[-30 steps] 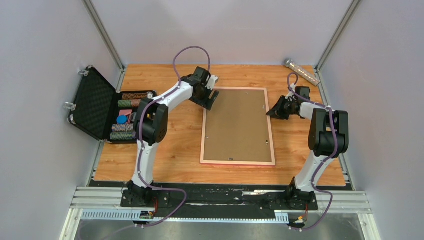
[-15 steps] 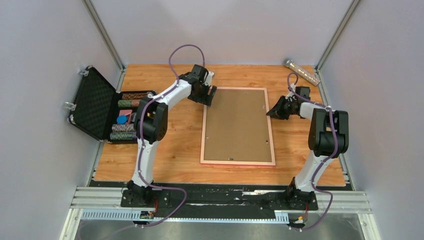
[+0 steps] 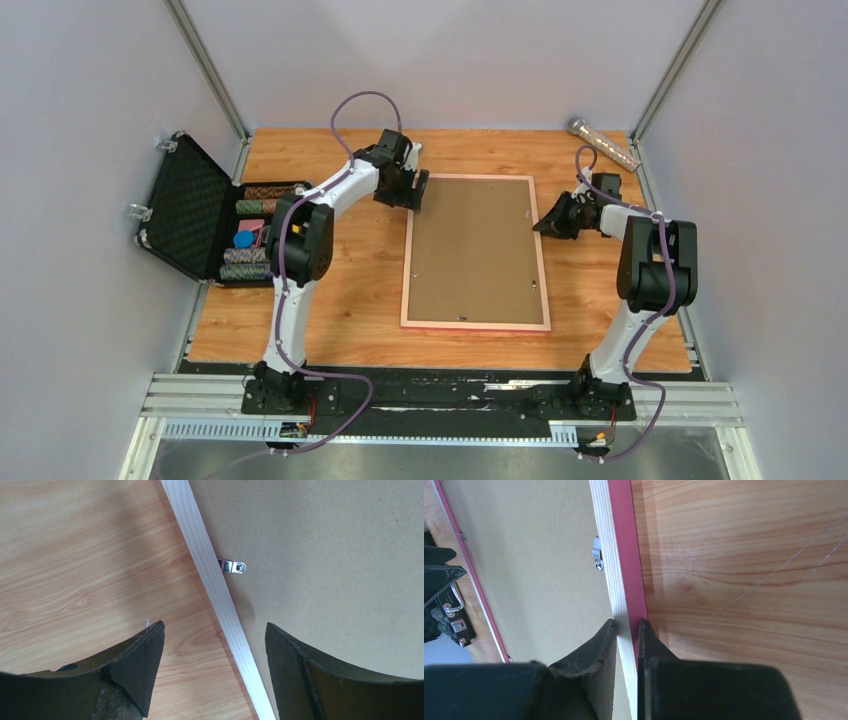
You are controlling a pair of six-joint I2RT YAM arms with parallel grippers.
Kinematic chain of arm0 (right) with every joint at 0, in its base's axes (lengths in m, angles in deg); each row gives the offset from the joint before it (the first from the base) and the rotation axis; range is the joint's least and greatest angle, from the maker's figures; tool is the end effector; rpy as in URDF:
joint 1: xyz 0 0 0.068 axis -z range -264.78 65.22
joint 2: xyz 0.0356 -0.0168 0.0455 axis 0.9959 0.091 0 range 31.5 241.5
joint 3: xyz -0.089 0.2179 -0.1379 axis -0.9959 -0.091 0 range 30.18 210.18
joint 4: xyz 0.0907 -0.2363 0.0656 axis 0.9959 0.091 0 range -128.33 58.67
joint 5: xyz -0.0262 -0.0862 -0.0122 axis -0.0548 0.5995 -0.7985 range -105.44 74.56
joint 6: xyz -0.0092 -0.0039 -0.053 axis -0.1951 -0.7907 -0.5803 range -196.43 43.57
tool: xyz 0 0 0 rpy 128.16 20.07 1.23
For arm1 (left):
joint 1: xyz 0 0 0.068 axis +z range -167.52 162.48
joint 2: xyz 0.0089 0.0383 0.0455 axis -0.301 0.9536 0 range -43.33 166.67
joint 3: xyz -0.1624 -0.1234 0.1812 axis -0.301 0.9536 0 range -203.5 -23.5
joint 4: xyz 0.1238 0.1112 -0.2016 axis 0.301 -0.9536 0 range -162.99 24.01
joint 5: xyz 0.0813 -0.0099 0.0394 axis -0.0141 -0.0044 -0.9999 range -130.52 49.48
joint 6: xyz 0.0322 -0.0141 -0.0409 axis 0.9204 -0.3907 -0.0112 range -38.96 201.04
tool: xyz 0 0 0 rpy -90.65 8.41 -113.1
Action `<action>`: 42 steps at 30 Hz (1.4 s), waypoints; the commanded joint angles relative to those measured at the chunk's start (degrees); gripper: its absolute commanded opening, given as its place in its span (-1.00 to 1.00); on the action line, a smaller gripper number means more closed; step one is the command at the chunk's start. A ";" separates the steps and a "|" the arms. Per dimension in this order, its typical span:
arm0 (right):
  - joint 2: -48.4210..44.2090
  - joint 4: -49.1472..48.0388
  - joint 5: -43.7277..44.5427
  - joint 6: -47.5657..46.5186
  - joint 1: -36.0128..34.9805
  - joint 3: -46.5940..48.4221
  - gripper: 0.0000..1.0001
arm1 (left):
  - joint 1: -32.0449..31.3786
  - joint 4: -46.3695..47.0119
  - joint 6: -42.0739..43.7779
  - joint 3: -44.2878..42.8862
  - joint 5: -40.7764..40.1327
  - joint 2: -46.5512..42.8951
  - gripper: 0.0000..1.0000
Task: Put the photo into the frame
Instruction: Install the photo frame at the center of the board.
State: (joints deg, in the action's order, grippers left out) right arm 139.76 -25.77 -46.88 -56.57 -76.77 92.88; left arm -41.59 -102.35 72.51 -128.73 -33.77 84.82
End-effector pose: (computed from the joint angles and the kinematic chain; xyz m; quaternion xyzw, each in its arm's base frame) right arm 0.3712 -0.0335 0.1426 0.1507 0.9163 0.2864 0.2360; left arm 0.4438 -0.2029 0.1870 0.1456 0.9517 -0.1287 0.2378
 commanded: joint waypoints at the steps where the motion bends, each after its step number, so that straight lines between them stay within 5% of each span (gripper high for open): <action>1: 1.24 -1.75 2.22 0.36 0.51 1.29 -1.00 | 0.24 2.99 -3.47 0.55 -1.36 -2.57 0.61; 42: 1.40 -1.66 1.74 0.27 1.39 1.20 -1.00 | 1.71 7.14 -8.92 -6.78 -5.74 6.70 0.28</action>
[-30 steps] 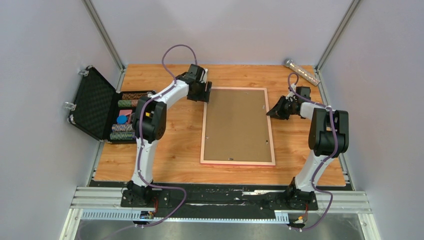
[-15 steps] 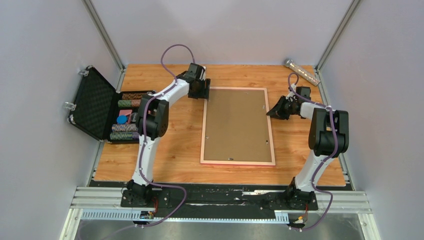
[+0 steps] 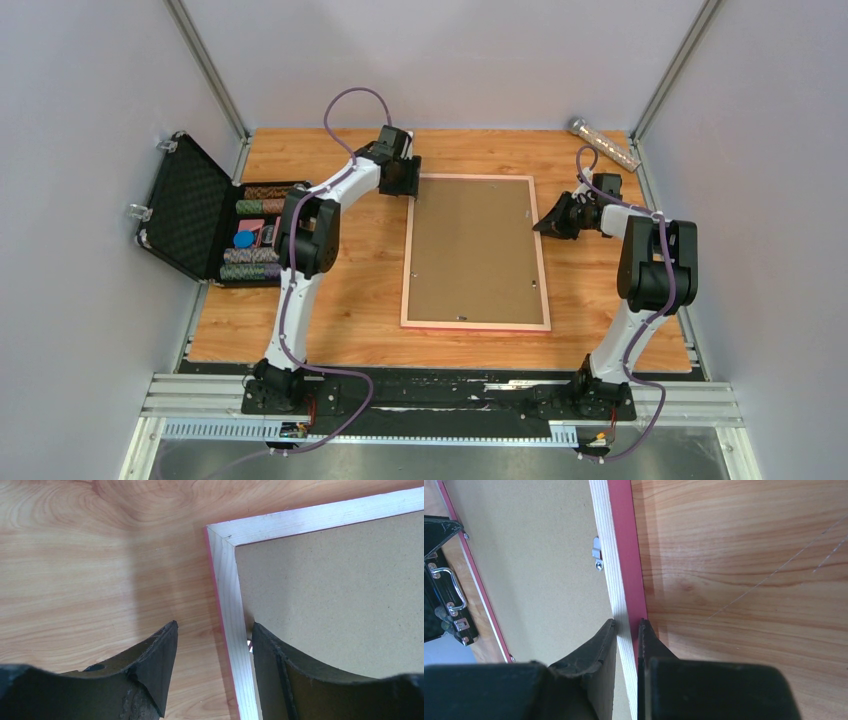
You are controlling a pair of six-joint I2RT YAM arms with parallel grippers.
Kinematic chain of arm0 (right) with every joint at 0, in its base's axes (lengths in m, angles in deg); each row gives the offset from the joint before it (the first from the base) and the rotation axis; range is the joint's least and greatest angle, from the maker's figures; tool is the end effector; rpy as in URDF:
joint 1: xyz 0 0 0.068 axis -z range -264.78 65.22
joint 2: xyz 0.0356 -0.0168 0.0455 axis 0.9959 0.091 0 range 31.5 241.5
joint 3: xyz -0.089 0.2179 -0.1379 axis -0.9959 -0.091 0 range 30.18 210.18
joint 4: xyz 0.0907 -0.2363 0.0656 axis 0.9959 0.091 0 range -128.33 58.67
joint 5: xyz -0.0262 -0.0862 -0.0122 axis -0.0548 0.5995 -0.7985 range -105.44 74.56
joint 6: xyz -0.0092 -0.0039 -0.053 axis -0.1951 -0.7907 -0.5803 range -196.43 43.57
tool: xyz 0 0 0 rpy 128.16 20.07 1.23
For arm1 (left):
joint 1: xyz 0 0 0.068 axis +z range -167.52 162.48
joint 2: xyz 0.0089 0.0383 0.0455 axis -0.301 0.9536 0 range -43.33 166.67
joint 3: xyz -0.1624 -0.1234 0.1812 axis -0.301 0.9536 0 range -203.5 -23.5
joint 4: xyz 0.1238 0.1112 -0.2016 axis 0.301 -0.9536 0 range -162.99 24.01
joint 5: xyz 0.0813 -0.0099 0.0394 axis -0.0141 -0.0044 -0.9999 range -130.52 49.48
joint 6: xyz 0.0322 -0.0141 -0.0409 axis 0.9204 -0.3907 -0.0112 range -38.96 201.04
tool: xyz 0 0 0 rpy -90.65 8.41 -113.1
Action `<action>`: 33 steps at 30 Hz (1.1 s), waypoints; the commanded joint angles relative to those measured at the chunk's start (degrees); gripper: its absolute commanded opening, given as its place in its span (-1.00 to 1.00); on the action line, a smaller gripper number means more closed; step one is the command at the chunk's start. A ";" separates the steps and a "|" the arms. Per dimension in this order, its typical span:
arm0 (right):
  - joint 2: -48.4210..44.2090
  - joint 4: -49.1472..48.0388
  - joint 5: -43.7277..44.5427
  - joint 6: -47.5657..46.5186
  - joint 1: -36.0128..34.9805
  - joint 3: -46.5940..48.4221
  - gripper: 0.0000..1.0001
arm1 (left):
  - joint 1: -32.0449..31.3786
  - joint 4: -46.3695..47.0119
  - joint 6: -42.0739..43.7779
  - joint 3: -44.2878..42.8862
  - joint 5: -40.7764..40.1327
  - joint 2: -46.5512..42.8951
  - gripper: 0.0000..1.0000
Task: Put the photo into the frame
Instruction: Install the photo frame at the center of the board.
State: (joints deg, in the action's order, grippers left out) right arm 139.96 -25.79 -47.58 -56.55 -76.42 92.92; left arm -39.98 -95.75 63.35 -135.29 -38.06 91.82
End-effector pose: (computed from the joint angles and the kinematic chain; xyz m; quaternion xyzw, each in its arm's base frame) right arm 0.3712 -0.0354 0.1417 0.1521 0.9149 0.2913 0.2347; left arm 0.4814 -0.2008 0.1700 0.0463 0.9474 -0.1276 0.2900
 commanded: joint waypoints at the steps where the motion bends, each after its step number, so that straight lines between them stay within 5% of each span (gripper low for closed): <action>1: 1.21 -1.64 2.39 0.29 1.04 1.16 -1.00 | 0.10 0.60 0.39 0.19 -1.43 -0.53 0.25; 21: 1.40 -1.55 2.61 0.25 1.13 1.41 -1.00 | -0.12 -3.22 9.86 2.33 8.42 -1.24 0.12; 33: 1.39 -1.54 2.61 0.20 1.13 1.42 -1.00 | -0.31 -3.87 10.85 1.74 5.78 -1.17 0.05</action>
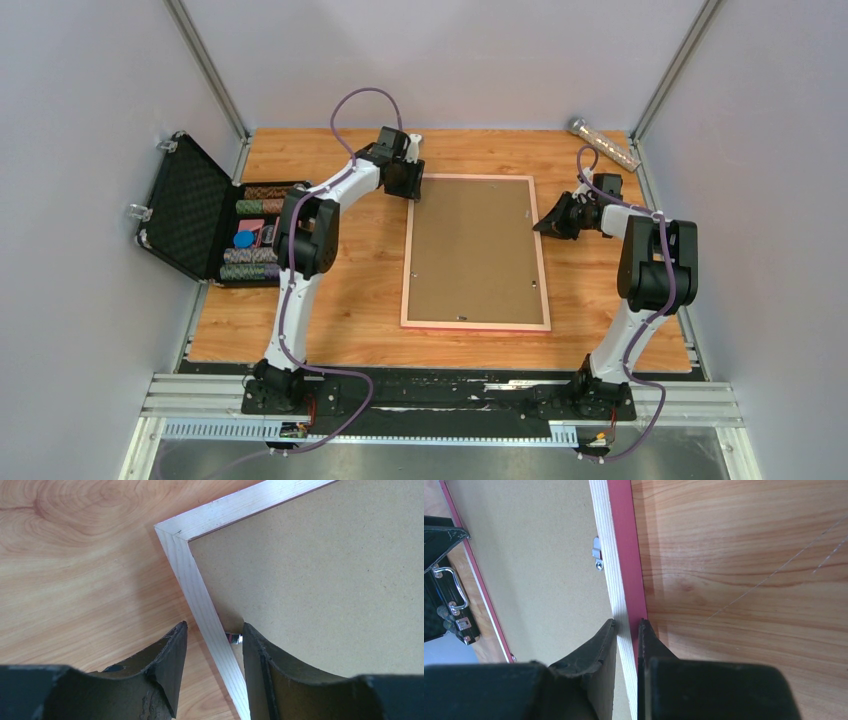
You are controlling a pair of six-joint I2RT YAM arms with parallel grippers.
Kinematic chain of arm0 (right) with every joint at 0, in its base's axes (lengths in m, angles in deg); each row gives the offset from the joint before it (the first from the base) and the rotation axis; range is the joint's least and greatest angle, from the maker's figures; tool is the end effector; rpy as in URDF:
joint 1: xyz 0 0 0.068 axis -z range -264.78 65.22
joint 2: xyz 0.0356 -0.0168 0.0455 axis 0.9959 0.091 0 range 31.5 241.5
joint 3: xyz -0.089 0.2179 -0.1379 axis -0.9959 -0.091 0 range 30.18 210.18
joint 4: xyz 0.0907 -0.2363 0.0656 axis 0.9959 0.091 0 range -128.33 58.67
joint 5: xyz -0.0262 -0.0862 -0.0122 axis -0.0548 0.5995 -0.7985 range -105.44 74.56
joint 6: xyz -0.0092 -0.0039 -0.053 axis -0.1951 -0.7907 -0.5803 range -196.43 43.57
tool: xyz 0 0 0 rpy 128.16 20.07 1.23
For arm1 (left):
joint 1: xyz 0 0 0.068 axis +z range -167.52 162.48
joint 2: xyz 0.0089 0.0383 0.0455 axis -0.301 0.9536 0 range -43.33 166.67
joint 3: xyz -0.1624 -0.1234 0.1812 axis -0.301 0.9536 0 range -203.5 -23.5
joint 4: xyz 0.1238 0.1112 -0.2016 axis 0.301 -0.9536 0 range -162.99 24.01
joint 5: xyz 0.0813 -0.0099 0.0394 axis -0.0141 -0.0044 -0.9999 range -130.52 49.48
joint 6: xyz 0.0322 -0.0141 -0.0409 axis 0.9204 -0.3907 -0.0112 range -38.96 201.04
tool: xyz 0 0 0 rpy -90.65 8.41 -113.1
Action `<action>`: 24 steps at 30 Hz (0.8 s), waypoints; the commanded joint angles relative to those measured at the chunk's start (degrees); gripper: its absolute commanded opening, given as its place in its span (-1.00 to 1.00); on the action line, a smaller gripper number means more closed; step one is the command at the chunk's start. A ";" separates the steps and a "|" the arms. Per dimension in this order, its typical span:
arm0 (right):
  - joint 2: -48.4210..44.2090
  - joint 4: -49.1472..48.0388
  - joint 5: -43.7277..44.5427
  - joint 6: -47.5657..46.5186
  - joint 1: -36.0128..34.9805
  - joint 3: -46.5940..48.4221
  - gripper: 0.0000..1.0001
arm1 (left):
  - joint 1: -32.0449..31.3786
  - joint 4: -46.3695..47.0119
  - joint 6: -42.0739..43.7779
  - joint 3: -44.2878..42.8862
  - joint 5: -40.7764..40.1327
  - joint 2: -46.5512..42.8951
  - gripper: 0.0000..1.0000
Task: Put the photo into the frame
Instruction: Install the photo frame at the center of the board.
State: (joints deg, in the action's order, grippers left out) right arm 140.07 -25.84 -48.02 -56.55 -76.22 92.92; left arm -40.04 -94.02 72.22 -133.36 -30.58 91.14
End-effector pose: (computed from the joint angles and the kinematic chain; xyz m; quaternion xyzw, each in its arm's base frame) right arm 0.3712 -0.0365 0.1412 0.1526 0.9139 0.2943 0.2340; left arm 0.4769 -0.2045 0.1677 0.1401 0.9337 -0.1652 0.2850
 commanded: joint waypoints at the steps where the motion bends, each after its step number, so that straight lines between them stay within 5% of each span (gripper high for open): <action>1: 1.25 -1.43 3.05 0.17 0.93 1.42 -1.00 | -0.24 -5.60 1.92 -0.27 -1.77 -0.51 0.04; 14: 1.20 -1.42 2.96 0.16 0.94 1.33 -1.00 | 1.03 -5.20 -6.89 -1.68 -3.99 0.65 0.07; 24: 1.38 -1.33 2.87 0.16 0.94 1.46 -1.00 | 1.86 -5.24 -6.02 0.43 -4.13 -0.30 0.03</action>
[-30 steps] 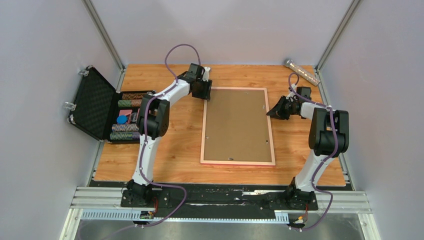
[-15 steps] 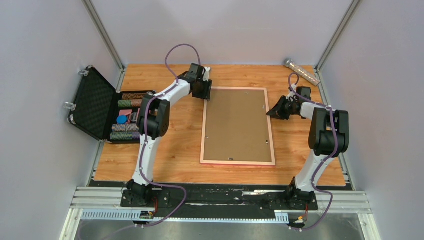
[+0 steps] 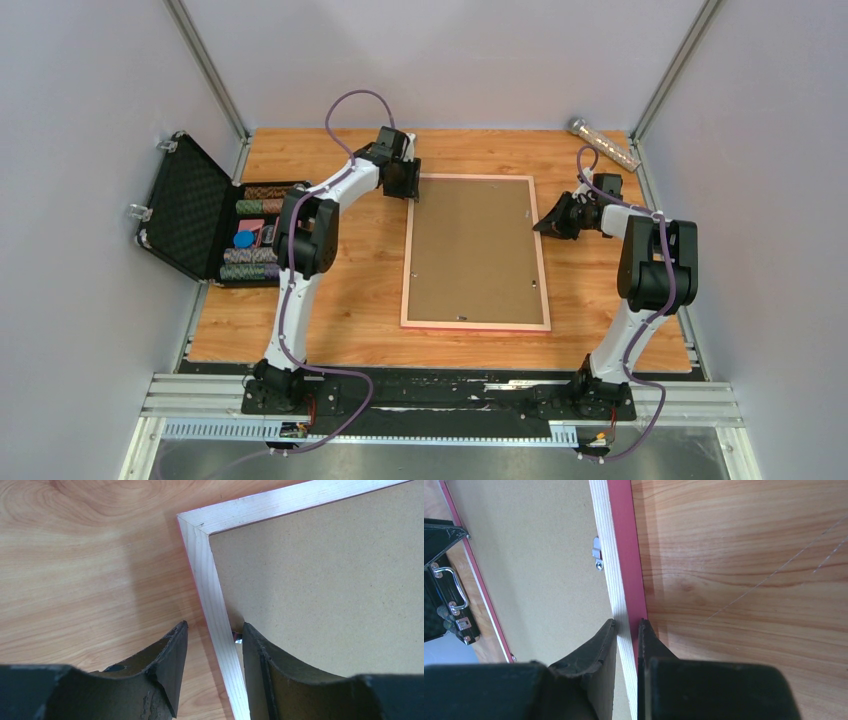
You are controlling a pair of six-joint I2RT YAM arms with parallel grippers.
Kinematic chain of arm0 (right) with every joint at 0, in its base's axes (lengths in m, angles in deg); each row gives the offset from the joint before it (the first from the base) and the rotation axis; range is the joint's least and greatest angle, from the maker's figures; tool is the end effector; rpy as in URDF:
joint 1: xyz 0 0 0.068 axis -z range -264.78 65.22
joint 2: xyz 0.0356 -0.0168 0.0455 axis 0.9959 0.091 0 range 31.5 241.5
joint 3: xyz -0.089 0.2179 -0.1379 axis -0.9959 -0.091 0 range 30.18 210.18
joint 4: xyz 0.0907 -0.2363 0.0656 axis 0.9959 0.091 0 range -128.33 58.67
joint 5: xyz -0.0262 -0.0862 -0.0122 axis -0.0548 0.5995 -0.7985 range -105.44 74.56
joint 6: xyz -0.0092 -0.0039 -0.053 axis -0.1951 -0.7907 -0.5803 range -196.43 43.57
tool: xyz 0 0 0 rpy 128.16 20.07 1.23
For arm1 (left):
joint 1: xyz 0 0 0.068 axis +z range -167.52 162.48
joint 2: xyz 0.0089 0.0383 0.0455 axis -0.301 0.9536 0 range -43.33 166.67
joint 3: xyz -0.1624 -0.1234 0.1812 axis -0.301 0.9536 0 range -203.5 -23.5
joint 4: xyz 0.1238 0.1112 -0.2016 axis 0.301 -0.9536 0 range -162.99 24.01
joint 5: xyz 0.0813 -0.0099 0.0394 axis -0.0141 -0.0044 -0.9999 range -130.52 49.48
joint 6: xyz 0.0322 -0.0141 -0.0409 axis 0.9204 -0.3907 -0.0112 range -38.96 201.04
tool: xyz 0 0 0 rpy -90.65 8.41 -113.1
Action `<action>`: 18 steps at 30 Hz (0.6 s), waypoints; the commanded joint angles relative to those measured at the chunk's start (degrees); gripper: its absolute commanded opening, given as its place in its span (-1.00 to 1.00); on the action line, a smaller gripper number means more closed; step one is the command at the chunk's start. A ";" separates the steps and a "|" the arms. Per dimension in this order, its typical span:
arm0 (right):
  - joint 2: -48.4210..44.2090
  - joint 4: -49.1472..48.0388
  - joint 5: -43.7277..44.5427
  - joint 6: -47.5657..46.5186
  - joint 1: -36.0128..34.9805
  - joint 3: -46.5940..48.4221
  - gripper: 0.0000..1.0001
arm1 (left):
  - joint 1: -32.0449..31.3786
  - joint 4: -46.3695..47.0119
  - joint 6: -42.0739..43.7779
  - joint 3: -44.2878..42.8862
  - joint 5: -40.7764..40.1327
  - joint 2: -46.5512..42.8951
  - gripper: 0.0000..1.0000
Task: Put the photo into the frame
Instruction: Install the photo frame at the center of the board.
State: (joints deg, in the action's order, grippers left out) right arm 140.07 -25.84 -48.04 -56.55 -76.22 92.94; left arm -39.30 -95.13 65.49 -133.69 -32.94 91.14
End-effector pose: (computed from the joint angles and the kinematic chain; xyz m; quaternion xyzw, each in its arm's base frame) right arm 0.3712 -0.0365 0.1413 0.1525 0.9139 0.2945 0.2342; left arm 0.4793 -0.1967 0.1681 0.0722 0.9449 -0.1596 0.2765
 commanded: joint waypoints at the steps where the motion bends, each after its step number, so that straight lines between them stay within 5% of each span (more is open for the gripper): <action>1: 1.38 -1.33 2.94 0.16 0.94 1.40 -1.00 | 1.12 -4.15 1.01 0.85 -1.68 -0.37 0.02; 18: 1.16 -1.35 3.15 0.08 0.95 1.31 -1.00 | 2.80 -5.75 -0.33 5.06 1.00 -2.05 -0.27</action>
State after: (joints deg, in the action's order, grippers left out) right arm 140.22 -25.84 -48.50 -56.55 -76.25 93.03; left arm -38.95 -93.78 65.45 -130.87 -30.67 89.79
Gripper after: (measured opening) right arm 0.144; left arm 0.398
